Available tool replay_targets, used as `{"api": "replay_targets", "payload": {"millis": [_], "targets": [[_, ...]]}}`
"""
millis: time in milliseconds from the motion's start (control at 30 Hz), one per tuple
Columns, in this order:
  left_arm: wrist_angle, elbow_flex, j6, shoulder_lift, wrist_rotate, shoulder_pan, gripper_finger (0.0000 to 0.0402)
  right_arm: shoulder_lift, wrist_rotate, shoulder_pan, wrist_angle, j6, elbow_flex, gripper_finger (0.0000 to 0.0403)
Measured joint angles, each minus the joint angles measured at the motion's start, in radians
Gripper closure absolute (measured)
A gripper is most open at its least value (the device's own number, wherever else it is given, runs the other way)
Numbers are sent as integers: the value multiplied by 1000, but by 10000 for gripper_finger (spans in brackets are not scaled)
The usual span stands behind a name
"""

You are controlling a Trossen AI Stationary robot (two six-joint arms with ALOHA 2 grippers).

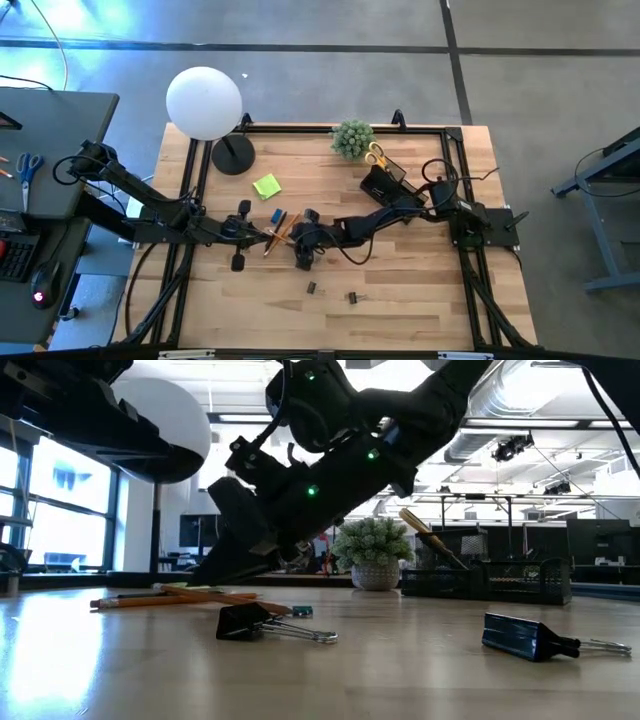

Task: Pick and place office supplies into organizer
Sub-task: Put the bottom orange pencil into the desk organizer

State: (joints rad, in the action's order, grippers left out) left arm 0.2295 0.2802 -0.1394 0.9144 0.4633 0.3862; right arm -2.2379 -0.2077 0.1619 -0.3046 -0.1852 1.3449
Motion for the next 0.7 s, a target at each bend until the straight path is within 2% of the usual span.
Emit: {"api": "replay_targets", "payload": {"millis": [367, 567, 700], "targets": [[-7, 0, -2, 0, -2, 0, 401, -93, 4, 0, -11, -14, 69, 281], [-24, 0, -8, 0, -3, 0, 401, -94, -13, 0, 20, 29, 79, 283], [-31, 0, -22, 0, -3, 0, 401, -93, -13, 0, 26, 53, 79, 306]]}}
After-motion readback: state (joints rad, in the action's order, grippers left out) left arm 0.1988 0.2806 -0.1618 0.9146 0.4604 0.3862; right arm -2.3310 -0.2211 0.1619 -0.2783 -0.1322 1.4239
